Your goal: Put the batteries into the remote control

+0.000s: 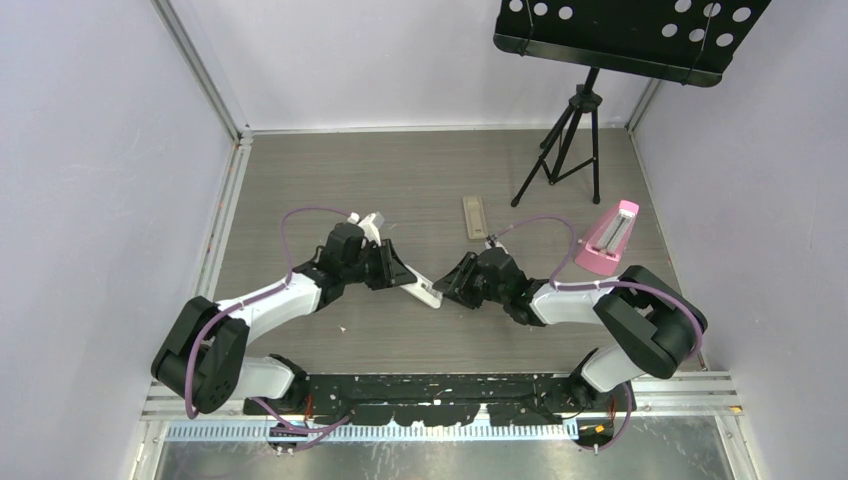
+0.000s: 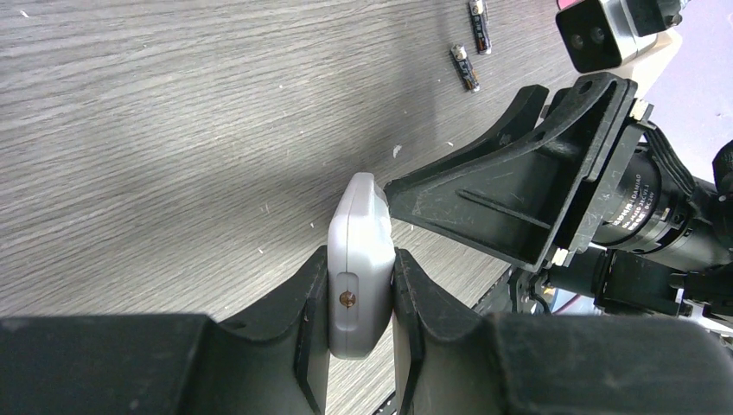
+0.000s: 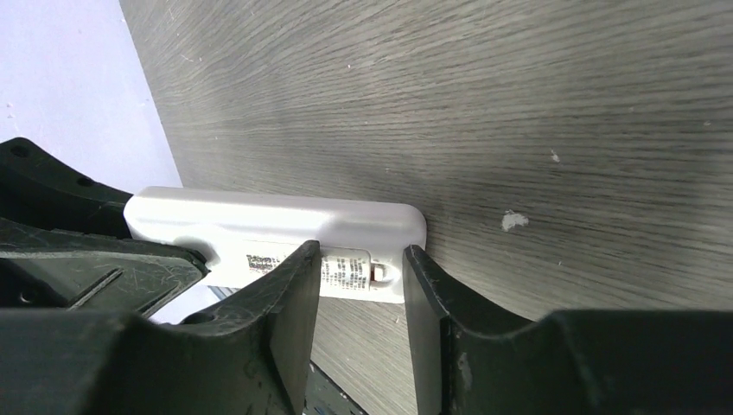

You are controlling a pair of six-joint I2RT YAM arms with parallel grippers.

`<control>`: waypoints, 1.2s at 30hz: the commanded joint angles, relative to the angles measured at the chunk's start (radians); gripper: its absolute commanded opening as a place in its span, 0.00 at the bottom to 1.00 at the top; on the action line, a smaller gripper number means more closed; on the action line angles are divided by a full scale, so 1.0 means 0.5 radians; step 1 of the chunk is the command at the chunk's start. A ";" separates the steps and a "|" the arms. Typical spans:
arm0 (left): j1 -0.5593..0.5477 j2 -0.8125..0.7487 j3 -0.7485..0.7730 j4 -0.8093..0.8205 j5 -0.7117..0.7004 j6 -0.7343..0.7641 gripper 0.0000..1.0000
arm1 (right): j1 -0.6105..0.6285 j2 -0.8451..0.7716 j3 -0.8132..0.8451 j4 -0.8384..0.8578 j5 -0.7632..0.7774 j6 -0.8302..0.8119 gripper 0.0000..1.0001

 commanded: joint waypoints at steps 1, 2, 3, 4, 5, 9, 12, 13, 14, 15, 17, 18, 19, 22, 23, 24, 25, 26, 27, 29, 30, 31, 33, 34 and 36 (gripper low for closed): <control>-0.028 0.065 -0.035 -0.264 -0.093 0.121 0.00 | 0.020 0.026 0.017 0.211 -0.053 0.092 0.43; -0.027 0.066 -0.035 -0.264 -0.093 0.121 0.00 | 0.020 0.019 0.017 0.199 -0.058 0.097 0.42; -0.027 0.067 -0.034 -0.264 -0.094 0.119 0.00 | 0.020 0.014 0.019 0.172 -0.062 0.105 0.41; -0.027 0.067 -0.034 -0.264 -0.097 0.118 0.00 | 0.021 0.011 0.023 0.151 -0.069 0.111 0.41; -0.027 0.065 -0.034 -0.265 -0.097 0.118 0.00 | 0.019 0.002 0.023 0.142 -0.075 0.118 0.41; -0.029 0.057 -0.040 -0.266 -0.112 0.118 0.00 | 0.020 -0.016 0.032 0.099 -0.111 0.164 0.39; -0.027 0.054 -0.040 -0.270 -0.123 0.117 0.00 | 0.019 -0.043 0.035 0.035 -0.119 0.188 0.37; -0.027 0.050 -0.042 -0.273 -0.130 0.116 0.00 | 0.020 -0.057 0.035 0.014 -0.120 0.194 0.36; -0.028 0.049 -0.041 -0.275 -0.135 0.119 0.00 | 0.020 -0.072 0.033 -0.005 -0.119 0.198 0.36; -0.027 0.049 -0.044 -0.276 -0.138 0.121 0.00 | 0.020 -0.090 0.035 -0.028 -0.115 0.198 0.36; -0.029 0.049 -0.040 -0.276 -0.140 0.121 0.00 | 0.021 -0.117 0.032 -0.056 -0.107 0.201 0.35; -0.027 0.050 -0.040 -0.276 -0.140 0.120 0.00 | 0.021 -0.125 0.030 -0.056 -0.100 0.197 0.35; -0.028 0.052 -0.040 -0.276 -0.137 0.121 0.00 | 0.020 -0.130 0.029 -0.056 -0.086 0.191 0.35; -0.027 0.050 -0.040 -0.276 -0.125 0.117 0.00 | 0.020 -0.096 0.030 -0.007 -0.068 0.177 0.34; -0.028 0.047 -0.040 -0.276 -0.124 0.118 0.00 | 0.020 -0.080 0.032 0.006 -0.064 0.182 0.33; -0.029 0.045 -0.041 -0.276 -0.121 0.117 0.00 | 0.018 -0.058 0.036 0.004 -0.062 0.178 0.33; -0.029 0.043 -0.043 -0.278 -0.119 0.120 0.00 | 0.020 -0.045 0.045 -0.007 -0.052 0.175 0.33; -0.029 0.040 -0.043 -0.277 -0.120 0.121 0.00 | 0.020 -0.034 0.051 -0.027 -0.042 0.173 0.33; -0.029 0.038 -0.045 -0.278 -0.120 0.121 0.00 | 0.020 -0.026 0.060 -0.063 -0.033 0.164 0.34; -0.028 0.037 -0.049 -0.280 -0.123 0.121 0.00 | 0.022 -0.033 0.072 -0.146 0.000 0.152 0.39; -0.030 0.036 -0.048 -0.278 -0.123 0.120 0.00 | 0.023 -0.045 0.073 -0.171 0.010 0.145 0.41; -0.028 0.039 -0.047 -0.276 -0.125 0.121 0.00 | 0.023 -0.053 0.072 -0.187 0.020 0.141 0.43; -0.029 0.045 -0.046 -0.276 -0.124 0.117 0.00 | 0.023 -0.069 0.069 -0.181 0.026 0.131 0.46; -0.028 0.048 -0.046 -0.275 -0.120 0.118 0.00 | 0.025 -0.067 0.068 -0.168 0.026 0.130 0.46; -0.028 0.053 -0.045 -0.272 -0.113 0.117 0.00 | 0.023 -0.053 0.062 -0.109 0.021 0.132 0.46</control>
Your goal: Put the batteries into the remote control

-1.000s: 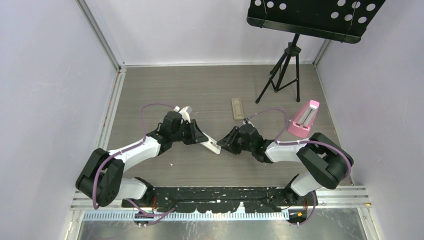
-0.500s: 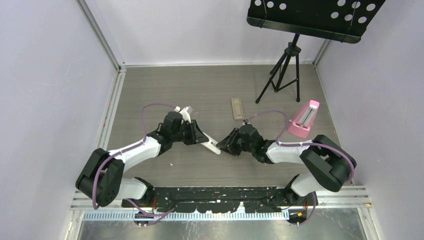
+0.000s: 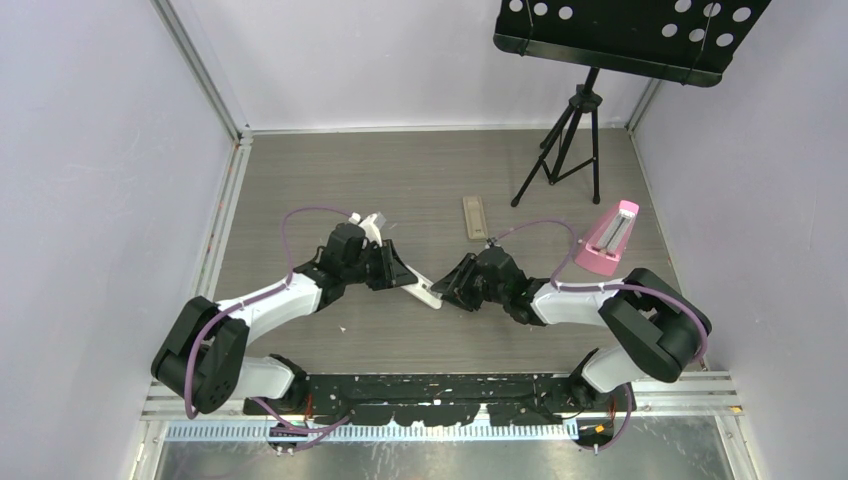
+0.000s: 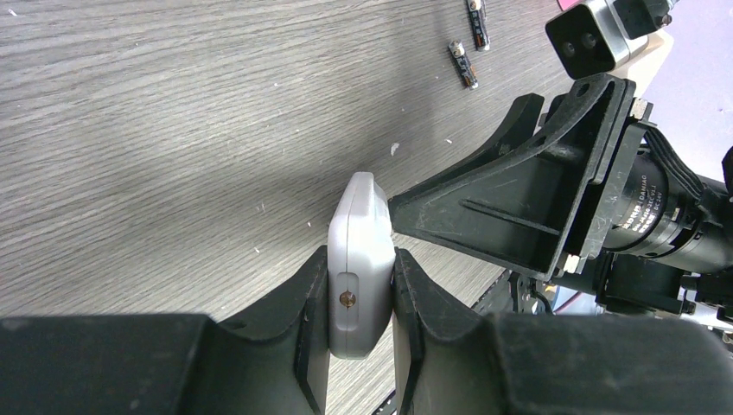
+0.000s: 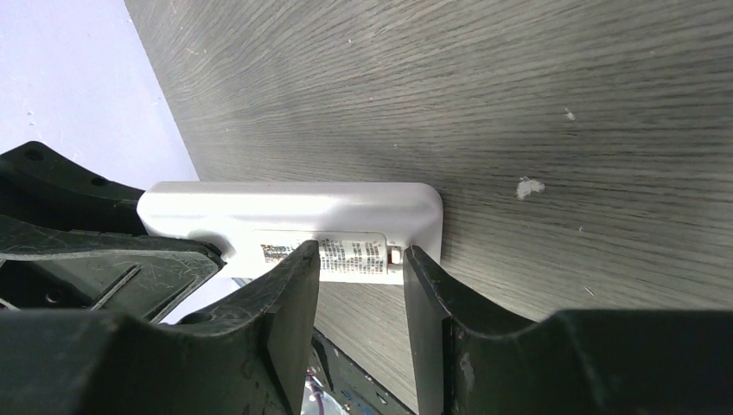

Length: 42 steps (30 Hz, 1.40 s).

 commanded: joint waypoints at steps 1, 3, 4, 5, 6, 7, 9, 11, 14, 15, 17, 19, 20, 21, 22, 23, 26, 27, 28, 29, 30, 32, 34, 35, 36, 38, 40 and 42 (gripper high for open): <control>-0.018 0.058 -0.047 -0.271 -0.105 0.108 0.00 | 0.015 0.004 0.036 0.046 0.059 -0.020 0.46; -0.019 0.059 -0.044 -0.270 -0.098 0.107 0.00 | 0.014 0.040 0.044 0.078 0.044 -0.014 0.44; -0.020 0.061 -0.042 -0.270 -0.090 0.108 0.00 | 0.015 0.059 0.045 0.098 0.037 -0.007 0.44; -0.020 0.063 -0.040 -0.267 -0.083 0.108 0.00 | 0.013 0.078 0.045 0.119 0.029 0.002 0.44; -0.020 0.069 -0.040 -0.262 -0.074 0.107 0.00 | 0.014 0.098 0.043 0.140 0.020 0.012 0.44; -0.020 0.072 -0.040 -0.261 -0.065 0.105 0.00 | 0.013 0.117 0.039 0.169 0.006 0.024 0.44; -0.020 0.078 -0.043 -0.251 -0.040 0.101 0.00 | 0.015 0.159 0.016 0.269 -0.026 0.070 0.44; -0.020 0.085 -0.051 -0.228 0.001 0.094 0.00 | 0.014 0.194 -0.015 0.398 -0.055 0.105 0.44; -0.033 0.121 -0.056 -0.216 0.058 0.085 0.00 | 0.015 0.232 -0.089 0.663 -0.078 0.134 0.44; -0.039 0.137 -0.055 -0.215 0.063 0.087 0.00 | 0.015 0.238 -0.106 0.750 -0.087 0.135 0.44; -0.057 0.167 -0.056 -0.210 0.062 0.089 0.00 | 0.016 0.244 -0.128 0.899 -0.098 0.117 0.44; -0.070 0.191 -0.061 -0.206 0.061 0.081 0.00 | 0.017 0.245 -0.131 0.981 -0.112 0.097 0.43; -0.071 0.195 -0.059 -0.201 0.061 0.079 0.00 | 0.017 0.244 -0.130 0.992 -0.112 0.089 0.44; -0.074 0.193 -0.059 -0.202 0.056 0.079 0.00 | 0.017 0.242 -0.132 1.013 -0.115 0.071 0.44; -0.075 0.187 -0.063 -0.201 0.046 0.080 0.00 | 0.016 0.241 -0.137 1.043 -0.112 0.059 0.43; -0.074 0.178 -0.060 -0.201 0.038 0.081 0.00 | 0.017 0.241 -0.141 1.065 -0.112 0.040 0.44; -0.080 0.163 -0.054 -0.221 0.016 0.089 0.00 | 0.017 0.252 -0.149 1.147 -0.110 -0.001 0.44; -0.081 0.163 -0.053 -0.229 0.009 0.092 0.00 | 0.018 0.259 -0.155 1.178 -0.105 -0.012 0.44; -0.082 0.165 -0.053 -0.233 0.004 0.096 0.00 | 0.018 0.264 -0.171 1.224 -0.101 -0.022 0.44; -0.084 0.167 -0.054 -0.238 -0.004 0.101 0.00 | 0.017 0.276 -0.193 1.295 -0.085 -0.029 0.44; -0.087 0.167 -0.052 -0.250 -0.015 0.104 0.00 | 0.015 0.286 -0.224 1.379 -0.072 -0.028 0.44; -0.092 0.167 -0.046 -0.277 -0.060 0.116 0.00 | 0.015 0.312 -0.273 1.554 -0.067 -0.028 0.44; -0.103 0.162 -0.034 -0.316 -0.103 0.130 0.00 | 0.014 0.305 -0.291 1.600 -0.068 -0.056 0.43; -0.112 0.156 -0.019 -0.350 -0.129 0.145 0.00 | 0.014 0.294 -0.297 1.610 -0.067 -0.073 0.44; -0.122 0.150 -0.007 -0.380 -0.168 0.157 0.00 | 0.015 0.276 -0.301 1.615 -0.066 -0.083 0.44; -0.142 0.134 0.011 -0.433 -0.230 0.179 0.00 | 0.015 0.202 -0.298 1.569 -0.066 -0.114 0.43; -0.155 0.120 0.030 -0.476 -0.278 0.197 0.00 | 0.015 0.124 -0.291 1.492 -0.062 -0.156 0.43; -0.168 0.119 0.046 -0.508 -0.315 0.214 0.00 | 0.015 0.055 -0.295 1.442 -0.055 -0.186 0.43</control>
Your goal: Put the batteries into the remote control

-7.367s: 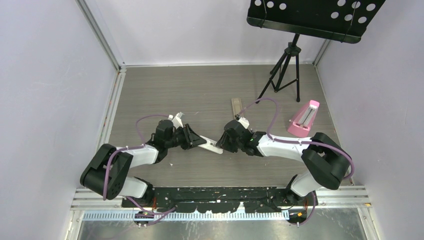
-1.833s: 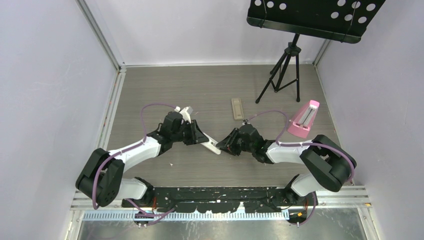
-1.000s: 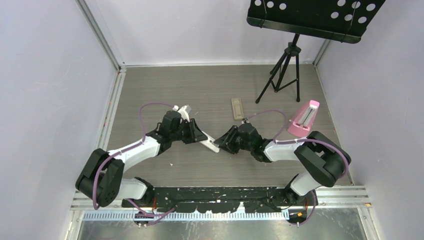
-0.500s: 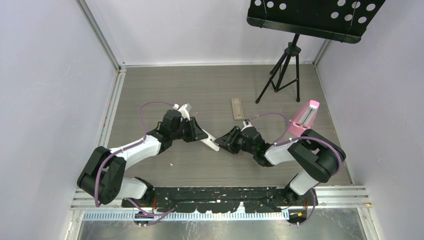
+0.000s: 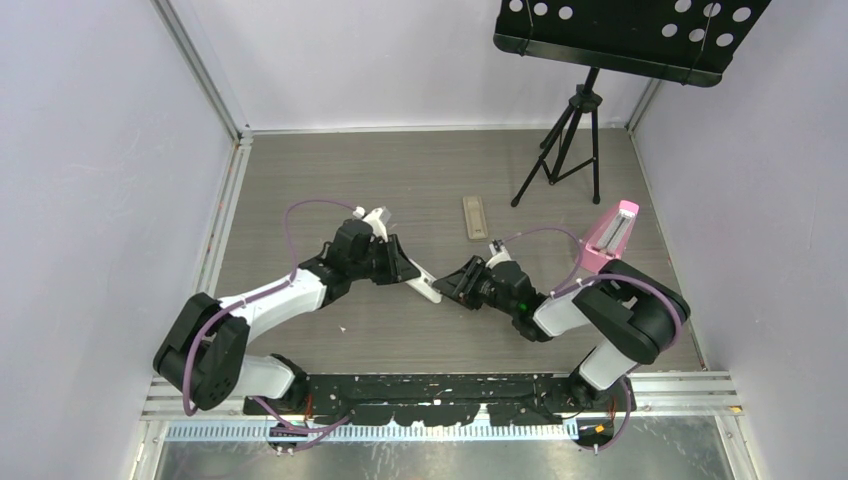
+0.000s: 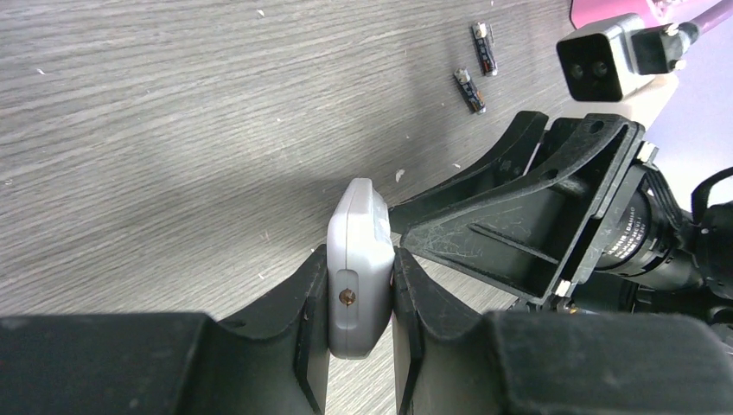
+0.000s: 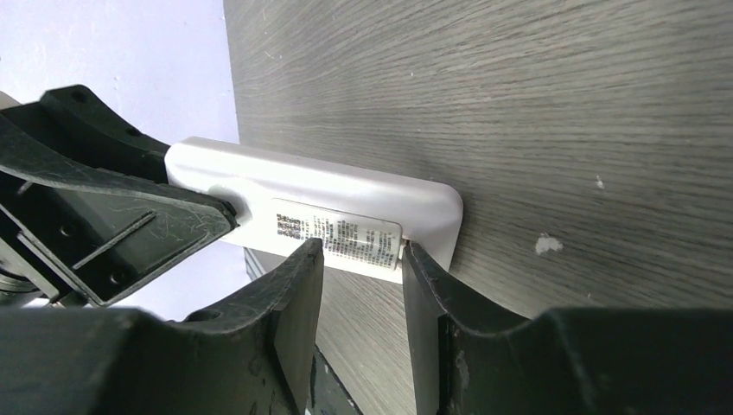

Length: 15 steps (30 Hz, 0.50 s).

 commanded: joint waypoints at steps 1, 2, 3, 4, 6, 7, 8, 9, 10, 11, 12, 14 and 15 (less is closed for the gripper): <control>-0.102 0.081 -0.044 -0.491 -0.149 0.171 0.00 | 0.043 -0.245 0.057 0.248 -0.045 -0.074 0.44; -0.109 0.083 -0.041 -0.494 -0.156 0.171 0.00 | 0.043 -0.270 0.057 0.218 -0.041 -0.085 0.43; -0.116 0.088 -0.037 -0.494 -0.160 0.172 0.00 | 0.043 -0.289 0.056 0.201 -0.038 -0.088 0.44; -0.119 0.091 -0.036 -0.495 -0.166 0.170 0.00 | 0.042 -0.304 0.050 0.197 -0.031 -0.087 0.44; -0.128 0.092 -0.033 -0.502 -0.185 0.171 0.00 | 0.043 -0.331 0.030 0.200 -0.016 -0.069 0.44; -0.133 0.090 -0.029 -0.507 -0.195 0.172 0.00 | 0.043 -0.335 0.026 0.193 -0.009 -0.061 0.44; -0.135 0.087 -0.027 -0.513 -0.202 0.172 0.00 | 0.043 -0.343 0.022 0.180 0.000 -0.049 0.44; -0.136 0.078 -0.023 -0.521 -0.211 0.172 0.00 | 0.040 -0.350 0.015 0.150 0.013 -0.033 0.44; -0.136 0.070 -0.017 -0.532 -0.223 0.172 0.00 | 0.040 -0.371 0.008 0.098 0.038 -0.026 0.44; -0.136 0.059 -0.011 -0.548 -0.242 0.175 0.00 | 0.038 -0.396 -0.002 0.041 0.064 -0.024 0.44; -0.137 0.039 -0.006 -0.563 -0.260 0.179 0.00 | 0.037 -0.429 -0.013 -0.033 0.100 -0.015 0.44; -0.135 -0.013 0.008 -0.607 -0.313 0.190 0.00 | 0.033 -0.528 -0.018 -0.274 0.195 -0.030 0.44; -0.135 -0.033 0.020 -0.630 -0.340 0.200 0.00 | 0.034 -0.589 -0.023 -0.417 0.279 -0.033 0.44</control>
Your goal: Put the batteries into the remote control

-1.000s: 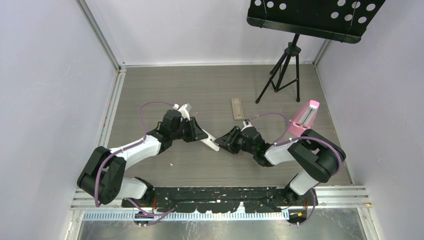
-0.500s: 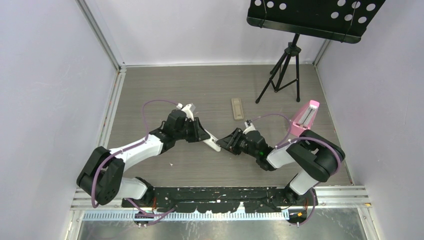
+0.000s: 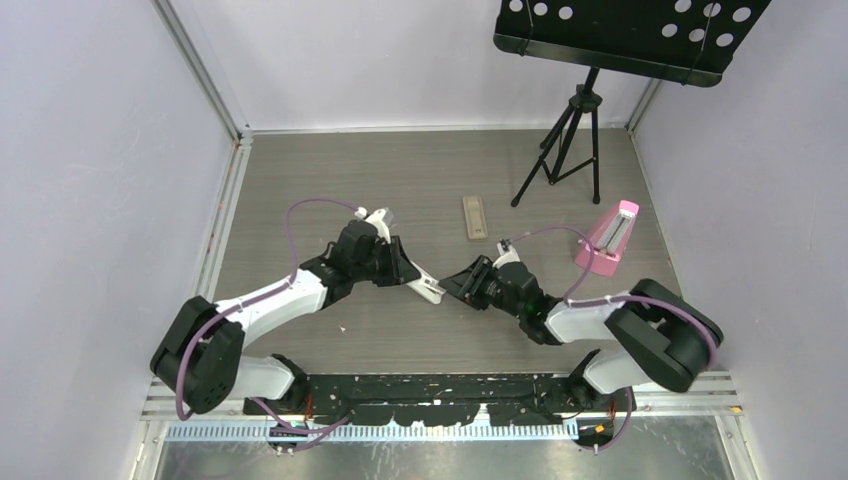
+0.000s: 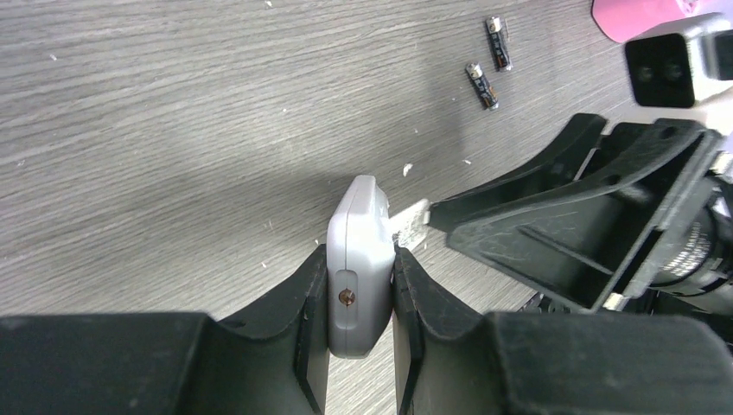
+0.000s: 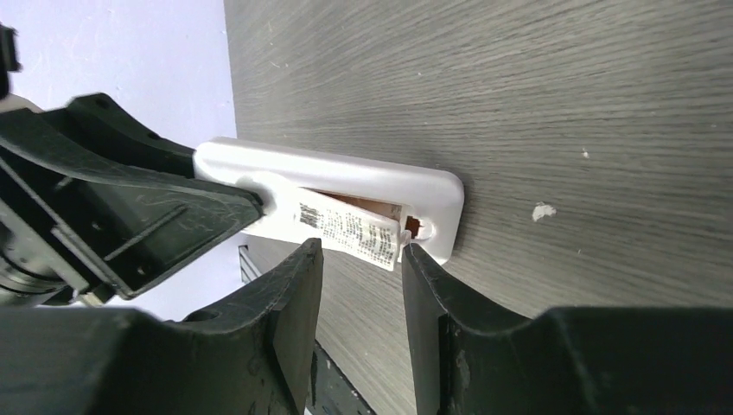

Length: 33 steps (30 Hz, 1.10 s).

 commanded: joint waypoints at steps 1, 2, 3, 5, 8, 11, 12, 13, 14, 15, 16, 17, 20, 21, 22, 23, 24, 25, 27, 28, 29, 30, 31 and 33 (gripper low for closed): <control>-0.040 -0.024 -0.018 -0.514 -0.221 0.192 0.00 | 0.020 -0.319 0.023 -0.236 0.270 0.034 0.44; -0.041 -0.042 0.001 -0.541 -0.245 0.209 0.00 | 0.020 -0.390 0.034 -0.398 0.342 0.020 0.44; -0.042 -0.056 0.025 -0.564 -0.269 0.229 0.00 | 0.020 -0.453 0.046 -0.550 0.401 0.007 0.44; -0.041 -0.070 0.088 -0.636 -0.317 0.283 0.00 | 0.017 -0.558 0.077 -0.864 0.491 -0.016 0.45; -0.041 -0.057 0.192 -0.705 -0.346 0.358 0.00 | 0.014 -0.625 0.120 -1.143 0.560 -0.050 0.48; -0.041 -0.018 0.299 -0.767 -0.361 0.425 0.00 | 0.006 -0.612 0.152 -1.296 0.566 -0.076 0.50; -0.040 -0.010 0.335 -0.796 -0.365 0.449 0.00 | 0.005 -0.608 0.166 -1.319 0.547 -0.112 0.51; -0.042 0.000 0.370 -0.818 -0.360 0.481 0.00 | 0.005 -0.612 0.193 -1.351 0.525 -0.157 0.52; -0.040 0.004 0.403 -0.838 -0.346 0.515 0.00 | 0.005 -0.618 0.224 -1.383 0.493 -0.231 0.53; -0.042 0.007 0.437 -0.854 -0.321 0.555 0.00 | 0.004 -0.626 0.263 -1.409 0.455 -0.353 0.56; -0.041 0.010 0.483 -0.869 -0.277 0.599 0.00 | 0.004 -0.639 0.300 -1.428 0.402 -0.468 0.58; -0.042 0.009 0.515 -0.887 -0.212 0.644 0.00 | 0.005 -0.657 0.338 -1.440 0.345 -0.579 0.61; -0.041 0.004 0.596 -0.905 0.084 0.780 0.00 | 0.008 -0.733 0.447 -1.442 0.099 -0.884 0.71; -0.042 0.004 0.621 -0.911 0.221 0.812 0.00 | 0.008 -0.759 0.475 -1.429 -0.002 -0.982 0.75; -0.041 0.000 0.641 -0.922 0.328 0.832 0.00 | 0.008 -0.788 0.497 -1.414 -0.091 -1.069 0.78; -0.041 -0.003 0.658 -0.919 0.433 0.848 0.00 | 0.008 -0.800 0.519 -1.410 -0.177 -1.143 0.80; -0.042 -0.007 0.667 -0.907 0.559 0.854 0.00 | 0.007 -0.811 0.541 -1.410 -0.257 -1.204 0.81; -0.043 -0.017 0.665 -0.886 0.698 0.869 0.00 | 0.006 -0.814 0.562 -1.410 -0.320 -1.255 0.83; -0.041 -0.040 0.620 -0.823 0.902 0.886 0.00 | 0.008 -0.791 0.606 -1.412 -0.477 -1.322 0.83; -0.041 -0.053 0.584 -0.776 0.955 0.875 0.00 | 0.007 -0.776 0.622 -1.406 -0.547 -1.337 0.83; -0.042 -0.064 0.549 -0.725 1.023 0.867 0.00 | 0.008 -0.764 0.629 -1.386 -0.630 -1.343 0.83; -0.040 -0.076 0.523 -0.686 1.093 0.865 0.00 | 0.006 -0.759 0.626 -1.364 -0.699 -1.347 0.83; -0.042 -0.087 0.505 -0.657 1.147 0.867 0.00 | 0.007 -0.762 0.614 -1.338 -0.766 -1.350 0.83; -0.043 -0.124 0.479 -0.604 1.259 0.871 0.00 | 0.006 -0.786 0.594 -1.327 -0.900 -1.376 0.83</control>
